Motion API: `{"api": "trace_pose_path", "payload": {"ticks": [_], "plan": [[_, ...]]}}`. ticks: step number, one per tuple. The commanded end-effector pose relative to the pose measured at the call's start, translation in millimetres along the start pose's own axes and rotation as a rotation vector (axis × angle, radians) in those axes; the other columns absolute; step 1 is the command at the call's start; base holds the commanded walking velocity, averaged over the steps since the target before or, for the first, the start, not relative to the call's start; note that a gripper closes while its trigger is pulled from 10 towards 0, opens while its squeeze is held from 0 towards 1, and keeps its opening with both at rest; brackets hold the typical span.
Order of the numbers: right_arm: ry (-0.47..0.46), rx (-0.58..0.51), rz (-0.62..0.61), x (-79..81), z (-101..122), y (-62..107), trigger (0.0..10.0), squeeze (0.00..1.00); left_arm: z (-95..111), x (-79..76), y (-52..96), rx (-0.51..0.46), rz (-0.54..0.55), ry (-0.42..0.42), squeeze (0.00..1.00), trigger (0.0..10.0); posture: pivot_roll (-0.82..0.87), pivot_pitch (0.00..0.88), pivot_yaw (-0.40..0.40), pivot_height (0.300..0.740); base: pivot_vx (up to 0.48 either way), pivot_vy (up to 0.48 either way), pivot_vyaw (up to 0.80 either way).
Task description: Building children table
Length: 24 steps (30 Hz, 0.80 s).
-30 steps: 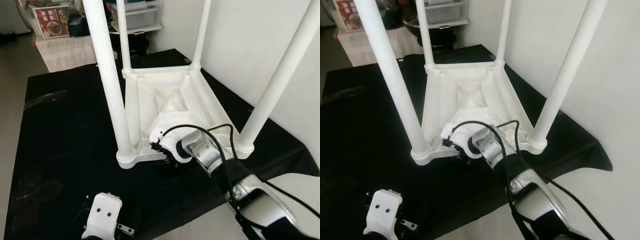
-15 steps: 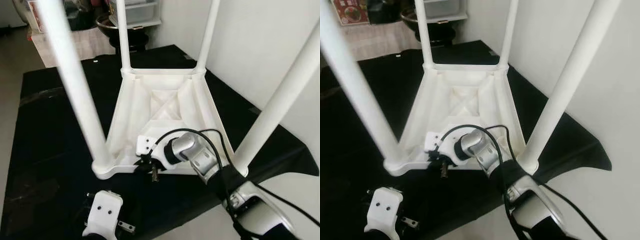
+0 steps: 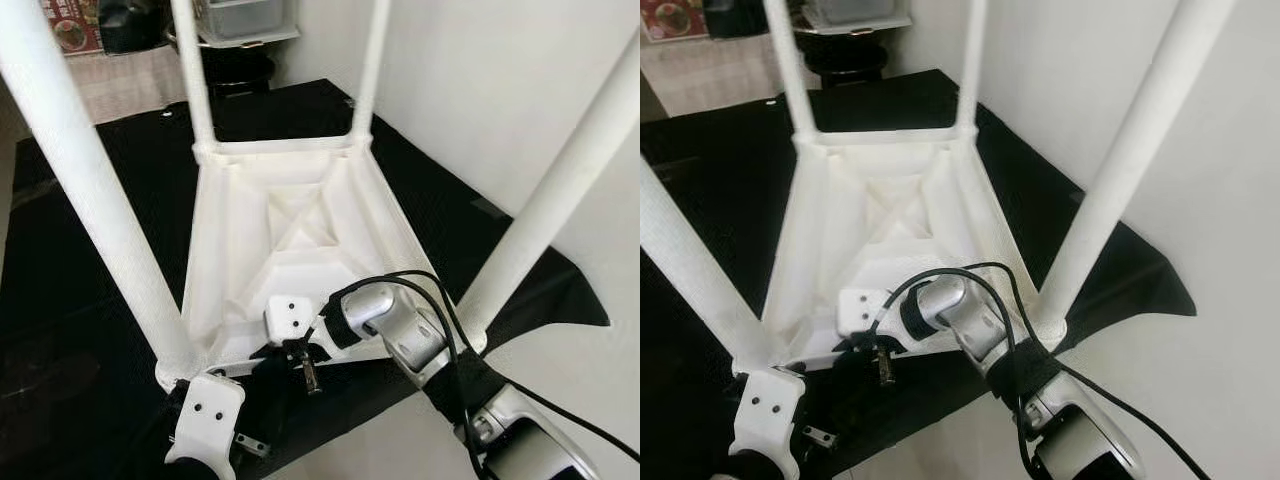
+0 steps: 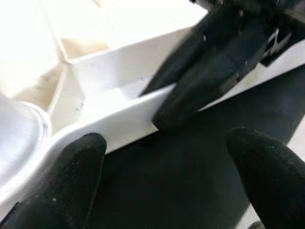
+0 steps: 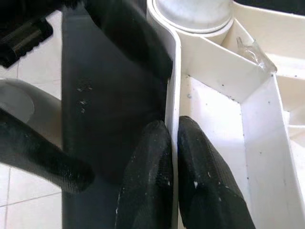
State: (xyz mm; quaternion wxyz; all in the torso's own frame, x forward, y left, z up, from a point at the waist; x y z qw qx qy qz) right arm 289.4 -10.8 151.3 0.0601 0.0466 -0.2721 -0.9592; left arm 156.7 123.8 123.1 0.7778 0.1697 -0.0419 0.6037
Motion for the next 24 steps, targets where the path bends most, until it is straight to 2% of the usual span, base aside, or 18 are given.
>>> {"api": "trace_pose_path", "payload": {"ticks": [1,7,9,10,11,12,14,17,18,19,21,24], "plan": [[0.229,-0.161,0.128,20.4,46.9,-9.9,0.0,0.0,-1.4,0.6,-0.6,0.004,-0.001,0.001,0.0,10.0,0.13,0.081,-0.045,0.74,0.0,0.0,0.0],[0.315,-0.196,0.147,26.5,61.0,-21.8,0.0,0.0,-0.9,0.6,-1.2,0.002,0.001,0.0,0.0,10.0,0.14,0.084,-0.049,0.74,0.0,0.0,0.0],[0.34,-0.191,0.136,25.7,62.5,-25.6,0.0,0.0,-0.9,0.7,-1.3,0.002,0.002,0.0,0.0,10.0,0.14,0.085,-0.051,0.74,0.0,0.0,0.0],[0.387,-0.153,0.095,21.6,59.9,-31.8,0.0,0.0,-0.8,0.5,-1.3,0.002,0.004,-0.001,0.0,10.0,0.14,0.086,-0.054,0.74,0.0,0.0,0.0],[0.43,-0.12,0.02,15.1,57.4,-36.5,2.9,0.0,-0.8,0.4,-1.3,0.002,0.005,0.0,0.0,10.0,0.14,0.086,-0.054,0.74,0.0,0.0,0.0],[0.446,-0.089,-0.017,11.2,54.0,-39.4,10.0,0.0,-0.8,0.3,-1.3,0.002,0.006,0.0,0.0,10.0,0.14,0.086,-0.054,0.74,0.0,0.0,0.0],[0.446,-0.063,-0.052,7.2,48.3,-36.9,10.0,0.04,-0.7,0.2,-1.3,0.002,0.007,0.0,0.0,10.0,0.14,0.088,-0.054,0.74,0.0,0.0,0.0],[0.435,-0.043,-0.073,4.6,42.5,-32.4,10.0,0.04,-0.7,0.0,-1.2,0.002,0.007,0.001,0.0,10.0,0.14,0.088,-0.054,0.74,0.0,0.0,0.0],[0.407,-0.031,-0.098,1.4,35.4,-23.0,10.0,1.0,-0.7,0.2,-1.1,0.001,0.006,0.004,0.0,10.0,0.12,0.092,-0.047,0.74,0.0,0.0,0.0],[0.407,-0.031,-0.098,1.4,35.4,-23.0,10.0,1.0,-0.7,0.2,-1.1,0.001,0.006,0.004,0.0,10.0,0.12,0.092,-0.047,0.74,0.0,0.0,0.0],[0.353,-0.019,-0.17,-5.6,24.4,-4.4,10.0,1.0,-0.6,0.3,-1.1,-0.002,0.0,0.009,0.0,10.0,0.11,0.093,-0.043,0.74,0.0,0.0,0.0],[0.311,-0.028,-0.208,-9.1,20.6,5.7,10.0,1.0,-0.4,0.3,-1.3,-0.003,-0.003,0.011,0.0,10.0,0.11,0.093,-0.043,0.74,0.0,0.0,0.0]]}}
Point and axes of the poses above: a point about 5 cm out from each wrist's last joint towards the gripper, its own y axis pointing back from the gripper into the wrist, its own z axis along the axis of the wrist's last joint, x = y × z, the point moved 1 cm from there along -y, pointing out of the wrist towards the gripper, and after that the axes turned 12 degrees about -y, right-handed, at the moved point
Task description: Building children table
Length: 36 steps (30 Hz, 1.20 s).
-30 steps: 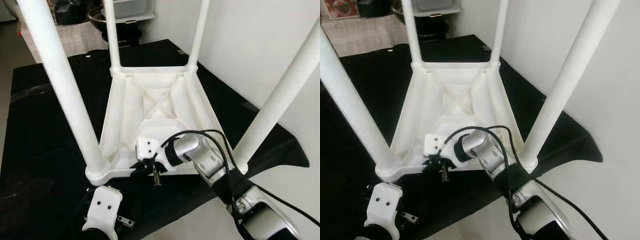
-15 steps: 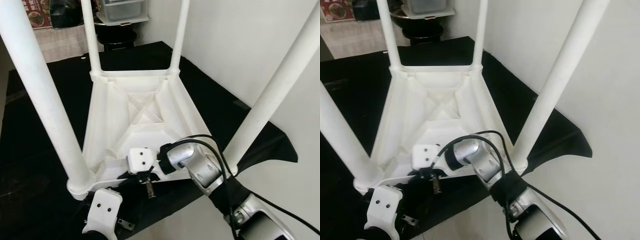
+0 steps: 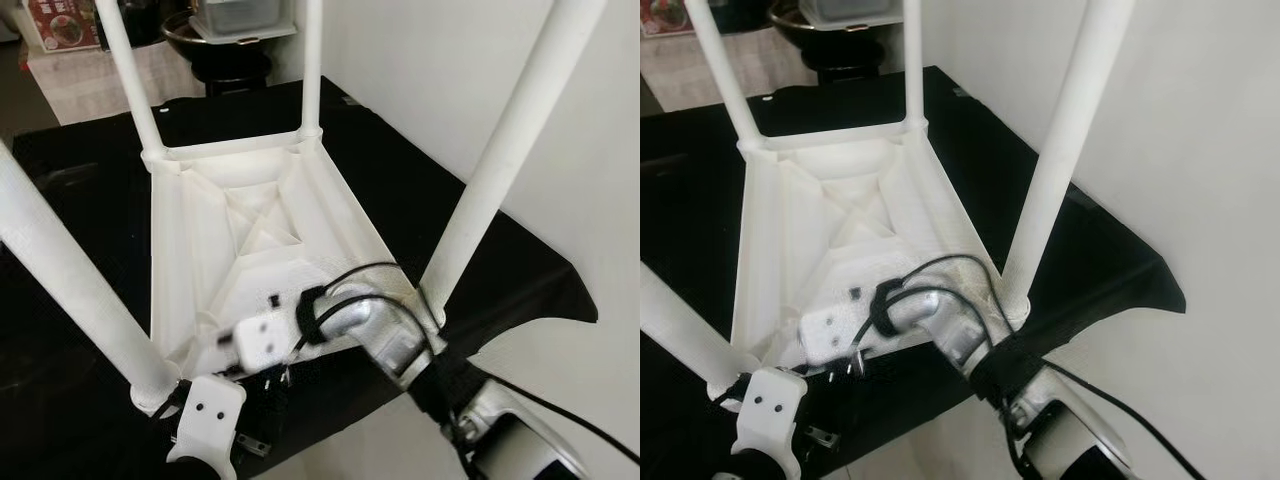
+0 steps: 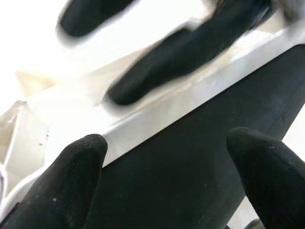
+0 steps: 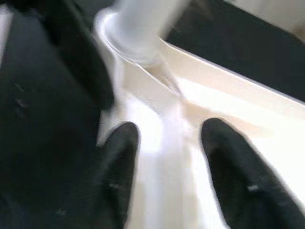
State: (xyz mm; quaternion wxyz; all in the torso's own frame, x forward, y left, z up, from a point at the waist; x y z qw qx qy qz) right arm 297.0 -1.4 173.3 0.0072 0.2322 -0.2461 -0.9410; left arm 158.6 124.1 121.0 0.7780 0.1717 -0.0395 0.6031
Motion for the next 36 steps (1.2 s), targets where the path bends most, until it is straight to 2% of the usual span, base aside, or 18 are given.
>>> {"api": "trace_pose_path", "payload": {"ticks": [1,3,4,6,7,8,9,11,12,13,14,15,16,18,21,24,36], "plan": [[-0.081,-0.024,-0.074,-5.5,-4.9,11.0,10.0,1.0,1.7,0.0,0.7,-0.01,-0.006,0.007,0.0,10.0,0.11,0.093,-0.037,0.74,0.0,0.0,0.0],[-0.206,-0.081,-0.225,-18.6,-10.5,28.0,10.0,1.0,2.8,0.5,-0.1,-0.014,-0.01,-0.009,0.0,10.0,0.1,0.094,-0.033,0.74,0.0,0.0,0.0],[-0.206,-0.081,-0.225,-18.6,-10.5,28.0,10.0,1.0,2.8,0.5,-0.1,-0.014,-0.01,-0.009,0.0,10.0,0.1,0.094,-0.033,0.74,0.0,0.0,0.0],[-0.337,-0.157,-0.374,-23.6,-18.3,40.0,10.0,1.0,6.3,0.6,-2.1,-0.031,-0.021,-0.036,0.0,10.0,0.07,0.096,-0.028,0.74,0.0,0.0,0.0],[-0.417,-0.187,-0.455,-23.9,-24.0,44.8,10.0,0.97,9.6,0.0,-4.0,-0.048,-0.035,-0.048,0.0,10.0,0.06,0.095,-0.028,0.74,0.0,0.0,0.0],[-0.417,-0.187,-0.455,-23.9,-24.0,44.8,10.0,0.97,9.6,0.0,-4.0,-0.048,-0.035,-0.048,0.0,10.0,0.06,0.095,-0.028,0.74,0.0,0.0,0.0],[-0.484,-0.208,-0.525,-23.6,-29.5,48.6,10.0,0.53,12.8,-0.9,-5.6,-0.065,-0.052,-0.057,0.0,10.0,0.06,0.094,-0.028,0.74,0.0,0.0,0.0],[-0.484,-0.208,-0.525,-23.6,-29.5,48.6,10.0,0.53,12.8,-0.9,-5.6,-0.065,-0.052,-0.057,0.0,10.0,0.06,0.094,-0.028,0.74,0.0,0.0,0.0],[-0.527,-0.211,-0.655,-25.6,-35.5,53.6,10.0,0.0,18.6,-3.1,-7.1,-0.098,-0.084,-0.046,0.0,10.0,0.05,0.094,-0.029,0.74,0.0,0.0,0.0],[-0.598,-0.239,-0.774,-26.8,-43.0,58.9,10.0,0.0,24.5,-6.0,-7.8,-0.13,-0.123,-0.03,0.0,10.0,0.04,0.093,-0.028,0.74,0.0,0.0,0.0],[-0.598,-0.239,-0.774,-26.8,-43.0,58.9,10.0,0.0,24.5,-6.0,-7.8,-0.13,-0.123,-0.03,0.0,10.0,0.04,0.093,-0.028,0.74,0.0,0.0,0.0],[-0.718,-0.261,-0.908,-24.3,-55.4,64.7,10.0,0.0,29.9,-9.5,-8.4,-0.161,-0.171,-0.019,0.0,10.0,0.04,0.09,-0.027,0.74,0.0,0.0,0.0],[-0.718,-0.261,-0.908,-24.3,-55.4,64.7,10.0,0.0,29.9,-9.5,-8.4,-0.161,-0.171,-0.019,0.0,10.0,0.04,0.09,-0.027,0.74,0.0,0.0,0.0],[-0.802,-0.274,-0.945,-18.4,-63.1,65.1,10.0,0.0,29.3,-11.9,-8.7,-0.159,-0.199,-0.02,0.0,10.0,0.03,0.088,-0.018,0.74,0.0,0.0,0.0],[-0.827,-0.271,-0.96,-14.3,-67.3,63.8,10.0,0.0,28.1,-13.9,-8.4,-0.155,-0.221,-0.006,0.0,10.0,0.02,0.085,-0.009,0.74,0.0,0.32,0.0],[-0.912,-0.27,-0.975,-9.5,-75.8,60.2,10.0,0.0,26.5,-14.5,-4.9,-0.159,-0.292,0.072,0.0,10.0,0.03,0.074,-0.005,0.74,0.0,0.48,0.0],[-0.93,-0.24,-1.002,-12.3,-76.4,54.7,10.0,0.0,29.6,-13.0,4.6,-0.191,-0.382,0.234,0.0,10.0,0.04,0.061,-0.004,0.74,0.0,0.48,0.0]]}}
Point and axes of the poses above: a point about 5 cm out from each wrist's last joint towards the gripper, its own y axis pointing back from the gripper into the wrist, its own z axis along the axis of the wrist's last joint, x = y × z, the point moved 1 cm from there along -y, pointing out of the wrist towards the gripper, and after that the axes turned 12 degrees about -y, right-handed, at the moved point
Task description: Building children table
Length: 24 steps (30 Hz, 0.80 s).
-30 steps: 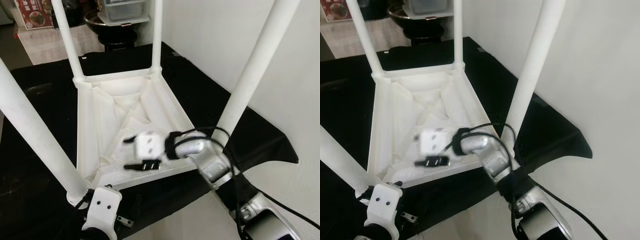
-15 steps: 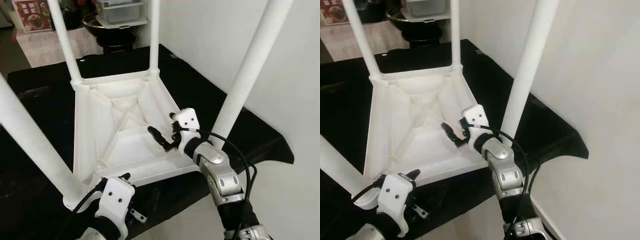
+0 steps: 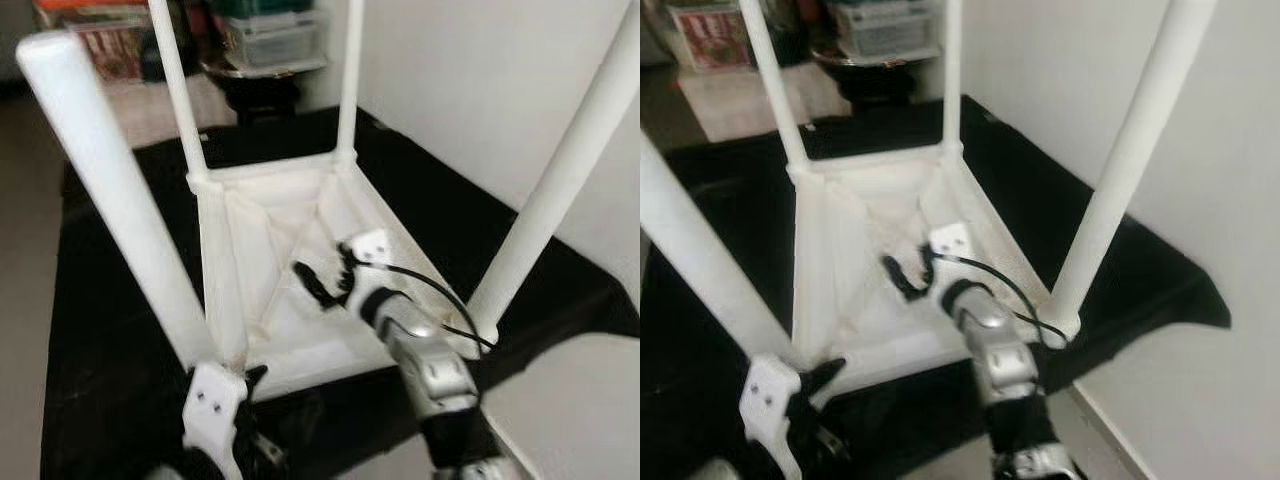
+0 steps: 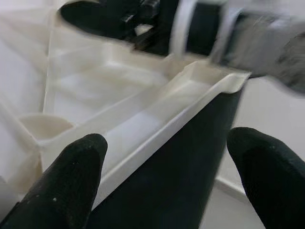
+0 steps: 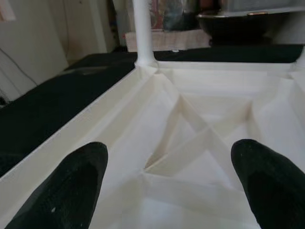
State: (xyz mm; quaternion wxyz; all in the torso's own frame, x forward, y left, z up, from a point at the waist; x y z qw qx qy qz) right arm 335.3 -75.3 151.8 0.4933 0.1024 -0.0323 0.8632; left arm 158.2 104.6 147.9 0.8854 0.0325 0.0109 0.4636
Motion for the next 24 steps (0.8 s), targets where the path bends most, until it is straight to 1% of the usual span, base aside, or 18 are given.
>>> {"api": "trace_pose_path", "payload": {"ticks": [1,3,5,6,8,11,14,15,19,24], "plan": [[-0.006,0.03,-0.041,-8.4,-5.1,2.8,10.0,0.0,-1.6,-2.3,2.2,0.01,-0.023,0.034,0.0,10.0,0.04,0.061,-0.004,0.74,0.0,0.48,0.0],[-0.001,0.032,-0.048,-8.3,-5.2,2.5,10.0,0.0,-1.8,-1.9,3.1,0.009,-0.033,0.041,0.0,10.0,0.04,0.055,-0.003,0.74,0.0,0.48,0.0],[0.013,0.034,-0.058,-7.6,-5.5,1.3,10.0,0.0,-4.3,3.3,4.7,0.016,-0.015,0.067,0.0,10.0,0.04,0.053,0.001,0.74,0.0,0.48,0.0],[0.013,0.034,-0.058,-7.6,-5.5,1.3,10.0,0.0,-4.3,3.3,4.7,0.016,-0.015,0.067,0.0,10.0,0.04,0.053,0.001,0.74,0.0,0.48,0.0],[0.023,0.038,-0.094,-10.3,-5.9,0.1,10.0,0.0,-4.3,10.9,4.3,0.019,0.01,0.044,0.0,10.0,0.05,0.048,0.006,0.74,0.0,0.0,0.0],[0.028,0.036,-0.109,-11.5,-5.8,-0.3,10.0,0.0,-3.9,12.8,4.8,0.021,0.015,0.035,0.0,10.0,0.05,0.048,0.006,0.74,0.0,0.0,0.0],[0.064,0.044,-0.16,-16.9,-2.6,-3.7,10.0,0.0,-3.4,16.8,5.2,0.019,0.05,0.035,0.0,10.0,0.06,0.055,-0.001,0.74,0.0,0.0,0.0],[0.064,0.044,-0.16,-16.9,-2.6,-3.7,10.0,0.0,-3.4,16.8,5.2,0.019,0.05,0.035,0.0,10.0,0.06,0.055,-0.001,0.74,0.0,0.0,0.0],[0.095,0.059,-0.22,-25.0,-0.9,-6.7,10.0,0.0,-4.6,16.2,4.9,0.02,0.064,0.04,0.0,10.0,0.06,0.062,-0.012,0.74,0.0,0.0,0.0],[0.123,0.064,-0.244,-29.0,2.5,-9.3,10.0,0.0,-5.4,14.0,5.4,0.02,0.066,0.047,0.0,10.0,0.05,0.072,-0.017,0.74,0.0,0.0,0.0]]}}
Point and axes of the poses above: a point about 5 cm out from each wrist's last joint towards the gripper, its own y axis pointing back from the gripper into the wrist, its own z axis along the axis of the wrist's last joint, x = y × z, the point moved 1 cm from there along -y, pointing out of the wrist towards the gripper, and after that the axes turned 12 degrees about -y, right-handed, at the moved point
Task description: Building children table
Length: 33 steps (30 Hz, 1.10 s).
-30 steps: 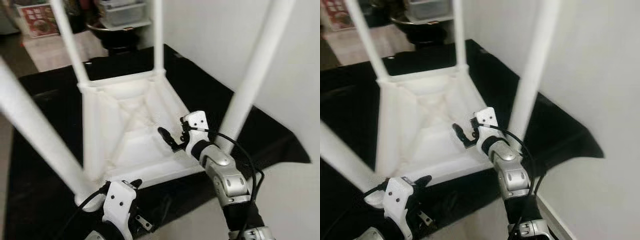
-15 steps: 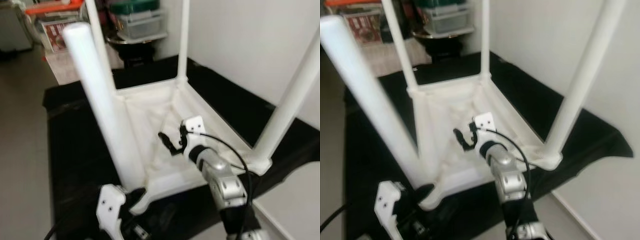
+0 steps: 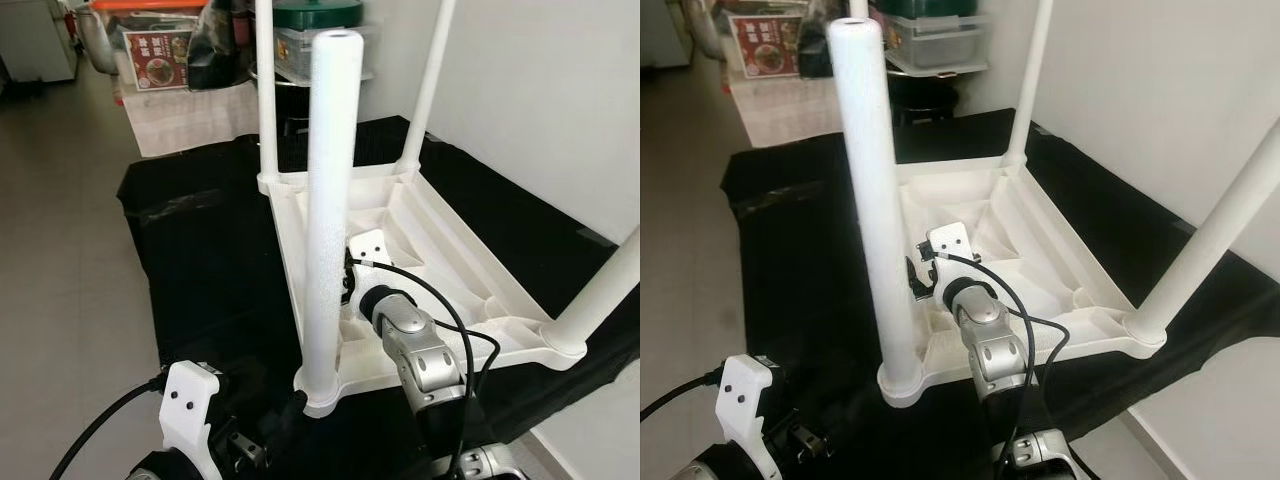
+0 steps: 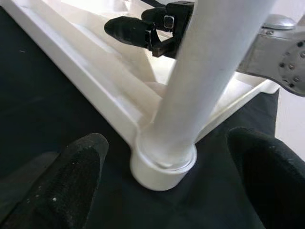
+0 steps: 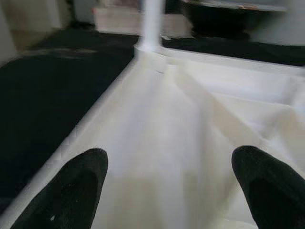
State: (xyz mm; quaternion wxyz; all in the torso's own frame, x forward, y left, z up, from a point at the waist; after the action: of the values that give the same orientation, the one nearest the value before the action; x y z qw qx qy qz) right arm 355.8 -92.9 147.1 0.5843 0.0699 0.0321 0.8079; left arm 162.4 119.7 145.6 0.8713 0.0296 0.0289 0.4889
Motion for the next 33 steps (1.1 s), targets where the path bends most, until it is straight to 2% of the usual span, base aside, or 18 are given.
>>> {"api": "trace_pose_path", "payload": {"ticks": [1,2,3,5,7,10,15,17,18,19,20,25,27,28,30,32,33], "plan": [[0.023,0.005,-0.03,-3.7,3.8,-3.1,10.0,0.0,-5.1,-2.9,1.6,0.018,-0.008,0.018,0.0,10.0,0.05,0.074,-0.016,0.74,0.0,0.0,0.0],[0.023,0.005,-0.03,-3.7,3.8,-3.1,10.0,0.0,-5.1,-2.9,1.6,0.018,-0.008,0.018,0.0,10.0,0.05,0.074,-0.016,0.74,0.0,0.0,0.0],[0.044,0.003,-0.04,-3.1,7.5,-6.0,10.0,0.0,-10.6,-9.6,6.3,0.049,-0.079,0.03,0.0,10.0,0.05,0.079,-0.014,0.74,0.0,0.0,0.0],[0.044,0.003,-0.04,-3.1,7.5,-6.0,10.0,0.0,-10.6,-9.6,6.3,0.049,-0.079,0.03,0.0,10.0,0.05,0.079,-0.014,0.74,0.0,0.0,0.0],[0.056,0.005,-0.043,-2.2,8.5,-7.4,10.0,0.0,-13.4,-14.1,12.2,0.071,-0.137,0.044,0.0,10.0,0.05,0.082,-0.011,0.74,0.0,0.0,0.0],[0.066,0.009,-0.048,-1.7,7.5,-8.1,10.0,0.0,-16.3,-11.6,16.9,0.094,-0.129,0.047,0.0,10.0,0.05,0.082,-0.011,0.74,0.0,0.0,0.0],[0.074,0.009,-0.037,-0.8,3.5,-8.0,10.0,0.0,-21.6,0.7,22.1,0.116,-0.035,0.032,0.0,10.0,0.05,0.084,-0.011,0.74,0.0,0.0,0.0],[0.079,0.012,-0.017,2.3,0.4,-7.4,10.0,0.0,-22.8,12.1,23.4,0.116,0.067,0.022,0.0,10.0,0.06,0.09,-0.007,0.74,0.0,0.0,0.0],[0.079,0.012,-0.017,2.3,0.4,-7.4,10.0,0.0,-22.8,12.1,23.4,0.116,0.067,0.022,0.0,10.0,0.06,0.09,-0.007,0.74,0.0,0.0,0.0],[0.075,0.019,0.003,5.8,-2.2,-6.9,10.0,0.0,-22.3,25.3,23.6,0.102,0.2,0.023,0.0,10.0,0.06,0.091,-0.005,0.74,0.0,0.0,0.0],[0.072,0.023,0.005,6.1,-2.9,-7.0,10.0,0.0,-21.9,29.0,23.6,0.096,0.242,0.027,0.0,10.0,0.06,0.091,-0.004,0.74,0.0,0.0,0.0],[0.061,0.028,0.003,5.1,-3.3,-7.6,10.0,0.0,-22.4,34.7,24.5,0.097,0.311,0.034,0.0,10.0,0.06,0.094,-0.002,0.74,0.0,0.0,0.0],[0.058,0.03,0.007,5.2,-3.5,-7.8,10.0,0.0,-24.1,45.2,29.5,0.11,0.419,0.028,0.0,10.0,0.06,0.094,-0.001,0.74,0.0,0.0,0.0],[0.058,0.03,0.007,5.2,-3.5,-7.8,10.0,0.0,-24.1,45.2,29.5,0.11,0.419,0.028,0.0,10.0,0.06,0.094,-0.001,0.74,0.0,0.0,0.0],[0.058,0.031,0.009,5.2,-3.8,-8.0,10.0,0.0,-25.1,56.2,35.7,0.109,0.529,0.043,0.0,10.0,0.06,0.094,-0.001,0.74,0.0,0.0,0.0],[0.065,0.038,0.017,6.1,-4.2,-8.7,10.0,0.0,-26.6,76.2,49.0,0.116,0.711,0.048,0.0,10.0,0.06,0.094,-0.001,0.74,0.0,0.0,0.0],[0.065,0.038,0.017,6.1,-4.2,-8.7,10.0,0.0,-26.6,76.2,49.0,0.116,0.711,0.048,0.0,10.0,0.06,0.094,-0.001,0.74,0.0,0.0,0.0]]}}
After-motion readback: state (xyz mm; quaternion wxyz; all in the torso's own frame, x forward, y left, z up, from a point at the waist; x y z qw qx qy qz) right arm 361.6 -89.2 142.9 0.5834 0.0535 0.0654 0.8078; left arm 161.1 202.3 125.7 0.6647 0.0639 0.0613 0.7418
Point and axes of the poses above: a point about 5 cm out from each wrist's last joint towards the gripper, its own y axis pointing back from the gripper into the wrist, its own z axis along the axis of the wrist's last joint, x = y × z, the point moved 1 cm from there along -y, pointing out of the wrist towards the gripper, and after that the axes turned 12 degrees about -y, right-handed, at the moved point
